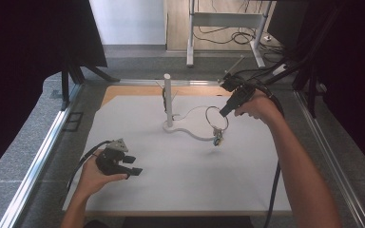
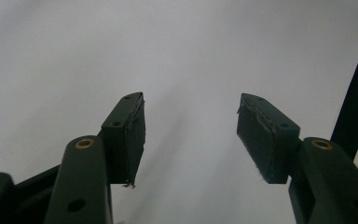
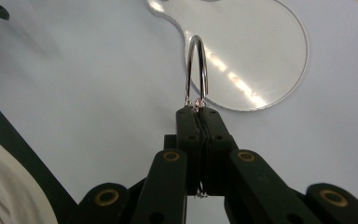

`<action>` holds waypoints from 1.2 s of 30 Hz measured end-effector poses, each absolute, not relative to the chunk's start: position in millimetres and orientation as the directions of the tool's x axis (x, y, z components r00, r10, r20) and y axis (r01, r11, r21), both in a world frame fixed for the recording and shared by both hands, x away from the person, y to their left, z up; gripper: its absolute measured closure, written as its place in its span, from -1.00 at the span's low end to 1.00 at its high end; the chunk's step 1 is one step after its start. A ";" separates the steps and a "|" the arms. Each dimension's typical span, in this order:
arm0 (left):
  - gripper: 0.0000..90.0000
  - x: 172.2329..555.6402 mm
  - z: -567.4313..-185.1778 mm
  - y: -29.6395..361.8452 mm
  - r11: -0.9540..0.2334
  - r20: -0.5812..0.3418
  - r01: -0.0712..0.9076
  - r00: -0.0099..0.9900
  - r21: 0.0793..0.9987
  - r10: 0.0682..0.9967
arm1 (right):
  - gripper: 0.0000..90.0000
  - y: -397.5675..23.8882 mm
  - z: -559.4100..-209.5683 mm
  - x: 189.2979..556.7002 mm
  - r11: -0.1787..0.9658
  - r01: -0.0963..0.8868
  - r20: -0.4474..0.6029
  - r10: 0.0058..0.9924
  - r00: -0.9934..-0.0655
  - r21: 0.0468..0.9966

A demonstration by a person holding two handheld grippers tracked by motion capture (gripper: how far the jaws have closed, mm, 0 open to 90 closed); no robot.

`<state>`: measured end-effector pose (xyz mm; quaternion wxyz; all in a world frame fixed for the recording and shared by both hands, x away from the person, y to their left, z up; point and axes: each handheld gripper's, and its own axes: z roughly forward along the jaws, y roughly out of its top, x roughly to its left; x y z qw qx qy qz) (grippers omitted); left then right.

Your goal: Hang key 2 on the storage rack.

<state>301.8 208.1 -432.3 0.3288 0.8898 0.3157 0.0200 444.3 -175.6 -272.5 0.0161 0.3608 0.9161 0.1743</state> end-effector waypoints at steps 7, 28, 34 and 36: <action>-0.05 301.6 -431.9 208.8 -0.580 -0.175 0.549 0.799 0.602 0.575 | 0.95 -169.7 -269.7 453.4 0.673 0.659 0.103 0.669 -0.736 0.336; -0.05 301.3 -429.0 211.7 -0.575 -0.180 0.547 0.801 0.609 0.571 | 0.95 -149.3 -264.2 474.2 0.661 0.659 0.111 0.671 -0.733 0.358; -0.05 301.5 -430.0 209.3 -0.574 -0.189 0.550 0.801 0.606 0.568 | 0.95 -143.8 -267.9 478.8 0.660 0.663 0.121 0.670 -0.732 0.354; -0.05 301.5 -429.9 209.5 -0.574 -0.189 0.550 0.801 0.606 0.568 | 0.95 -142.5 -267.6 480.5 0.656 0.666 0.124 0.673 -0.729 0.356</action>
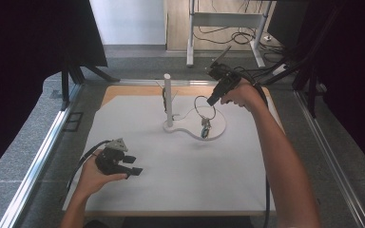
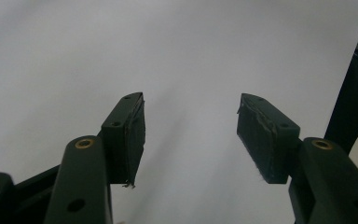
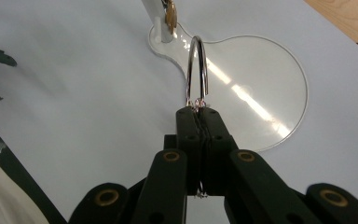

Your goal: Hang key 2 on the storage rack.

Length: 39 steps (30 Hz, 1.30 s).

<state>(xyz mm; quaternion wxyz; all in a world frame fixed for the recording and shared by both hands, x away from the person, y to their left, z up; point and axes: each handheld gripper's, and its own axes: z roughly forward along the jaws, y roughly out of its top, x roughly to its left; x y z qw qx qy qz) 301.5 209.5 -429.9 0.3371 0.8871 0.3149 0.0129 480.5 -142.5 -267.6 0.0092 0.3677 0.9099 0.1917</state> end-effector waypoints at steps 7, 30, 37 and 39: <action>-0.05 301.5 -428.5 210.7 -0.570 -0.192 0.551 0.800 0.610 0.568 | 0.95 -139.6 -265.2 487.6 0.642 0.671 0.108 0.688 -0.717 0.371; -0.06 301.5 -426.9 210.6 -0.556 -0.218 0.547 0.807 0.626 0.549 | 0.95 -116.0 -271.5 507.4 0.643 0.673 0.089 0.696 -0.713 0.365; -0.06 301.5 -426.9 210.5 -0.556 -0.218 0.548 0.807 0.625 0.549 | 0.95 -111.8 -271.8 511.2 0.644 0.673 0.086 0.696 -0.713 0.362; -0.06 301.6 -426.9 210.5 -0.556 -0.218 0.547 0.807 0.625 0.549 | 0.95 -110.5 -272.8 512.4 0.643 0.676 0.087 0.698 -0.710 0.359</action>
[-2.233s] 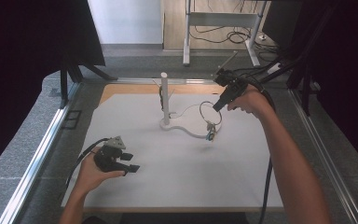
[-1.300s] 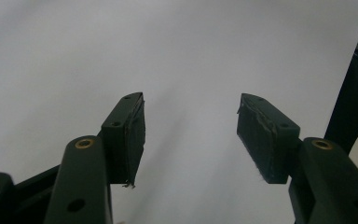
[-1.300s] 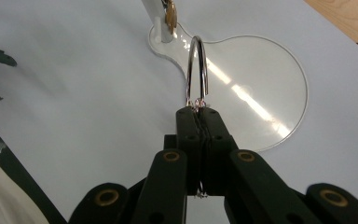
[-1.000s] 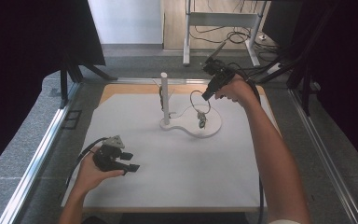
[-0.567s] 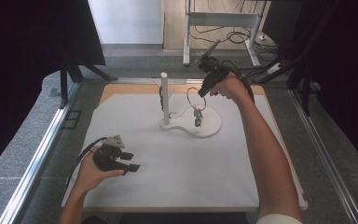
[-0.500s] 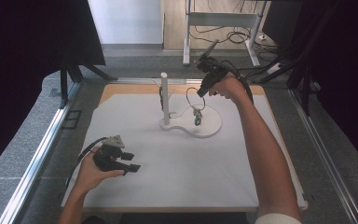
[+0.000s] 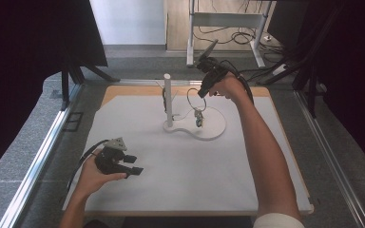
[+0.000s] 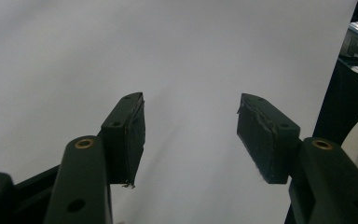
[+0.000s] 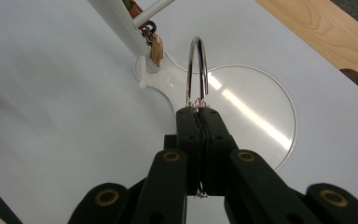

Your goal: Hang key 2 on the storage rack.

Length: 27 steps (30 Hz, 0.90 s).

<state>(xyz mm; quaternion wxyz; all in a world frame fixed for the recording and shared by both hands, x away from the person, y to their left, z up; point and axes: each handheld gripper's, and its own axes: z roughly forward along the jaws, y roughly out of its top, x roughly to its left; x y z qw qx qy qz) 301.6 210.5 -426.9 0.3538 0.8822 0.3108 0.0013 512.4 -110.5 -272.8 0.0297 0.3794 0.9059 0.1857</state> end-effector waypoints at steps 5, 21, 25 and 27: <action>-0.06 301.9 -427.3 210.2 -0.557 -0.220 0.547 0.807 0.625 0.548 | 0.95 -107.8 -276.2 517.0 0.641 0.681 0.087 0.702 -0.707 0.353; -0.06 302.1 -424.9 213.7 -0.552 -0.221 0.546 0.808 0.631 0.546 | 0.95 -86.7 -282.0 530.7 0.651 0.668 0.053 0.700 -0.712 0.361; -0.06 301.8 -424.7 213.6 -0.550 -0.223 0.545 0.808 0.632 0.545 | 0.95 -81.4 -283.2 531.9 0.649 0.664 0.051 0.699 -0.713 0.371; -0.06 301.8 -424.8 213.5 -0.552 -0.223 0.545 0.809 0.632 0.544 | 0.95 -78.7 -282.6 532.5 0.649 0.662 0.049 0.699 -0.713 0.375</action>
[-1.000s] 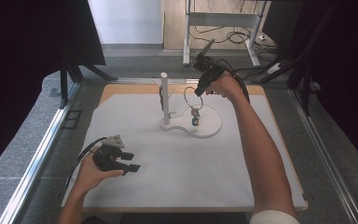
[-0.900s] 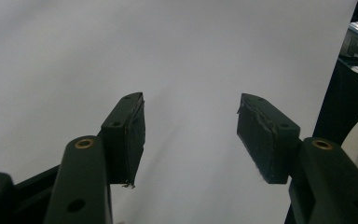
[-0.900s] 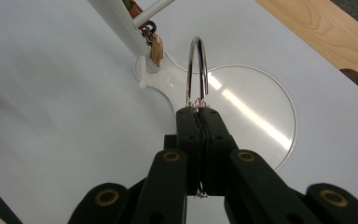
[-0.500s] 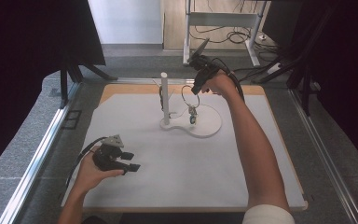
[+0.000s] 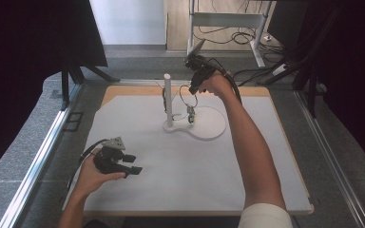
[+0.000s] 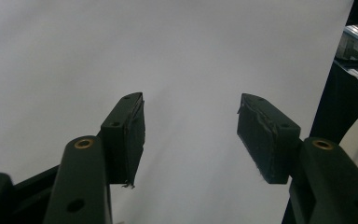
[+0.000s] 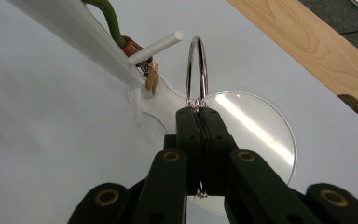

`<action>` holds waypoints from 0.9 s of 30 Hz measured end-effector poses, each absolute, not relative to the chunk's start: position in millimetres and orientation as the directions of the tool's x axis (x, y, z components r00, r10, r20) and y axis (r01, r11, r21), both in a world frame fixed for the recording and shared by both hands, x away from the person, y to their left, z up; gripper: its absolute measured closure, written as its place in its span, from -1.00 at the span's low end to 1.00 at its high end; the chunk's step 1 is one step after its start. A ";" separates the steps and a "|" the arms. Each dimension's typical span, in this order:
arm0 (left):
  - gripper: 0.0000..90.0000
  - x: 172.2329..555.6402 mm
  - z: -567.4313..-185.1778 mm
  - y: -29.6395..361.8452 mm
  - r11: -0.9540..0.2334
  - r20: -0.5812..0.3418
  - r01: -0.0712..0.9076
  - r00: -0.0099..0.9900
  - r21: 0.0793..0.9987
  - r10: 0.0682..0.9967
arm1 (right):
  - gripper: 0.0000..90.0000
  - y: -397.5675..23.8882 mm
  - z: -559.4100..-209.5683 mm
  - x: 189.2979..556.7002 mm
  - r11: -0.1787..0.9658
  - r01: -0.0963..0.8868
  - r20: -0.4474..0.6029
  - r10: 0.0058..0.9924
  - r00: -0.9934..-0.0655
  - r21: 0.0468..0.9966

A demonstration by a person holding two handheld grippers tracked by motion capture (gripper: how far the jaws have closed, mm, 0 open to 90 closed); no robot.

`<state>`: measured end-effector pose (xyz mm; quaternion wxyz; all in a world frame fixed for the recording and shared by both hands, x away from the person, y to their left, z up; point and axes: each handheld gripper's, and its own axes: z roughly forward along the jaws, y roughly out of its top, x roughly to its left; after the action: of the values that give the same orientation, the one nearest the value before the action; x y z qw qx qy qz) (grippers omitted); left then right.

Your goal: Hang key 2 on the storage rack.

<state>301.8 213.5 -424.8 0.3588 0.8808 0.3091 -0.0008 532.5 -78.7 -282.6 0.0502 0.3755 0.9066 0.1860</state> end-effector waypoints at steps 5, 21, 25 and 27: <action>-0.06 301.9 -425.3 213.1 -0.556 -0.223 0.544 0.811 0.628 0.541 | 0.95 -72.7 -281.0 532.5 0.647 0.656 0.056 0.694 -0.717 0.389; -0.07 302.0 -426.2 212.2 -0.564 -0.216 0.542 0.812 0.623 0.542 | 0.95 -56.9 -300.7 526.0 0.670 0.641 0.091 0.662 -0.744 0.374; -0.06 302.2 -426.2 212.2 -0.565 -0.214 0.542 0.812 0.622 0.543 | 0.95 -56.2 -305.1 525.6 0.671 0.641 0.097 0.659 -0.746 0.372; -0.06 302.1 -426.3 212.3 -0.564 -0.214 0.543 0.811 0.622 0.544 | 0.95 -55.6 -307.6 524.6 0.671 0.641 0.106 0.655 -0.748 0.372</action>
<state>302.1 212.3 -426.3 0.3514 0.8844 0.3072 0.0012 524.6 -55.6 -307.6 0.0180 0.3545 0.9140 0.1965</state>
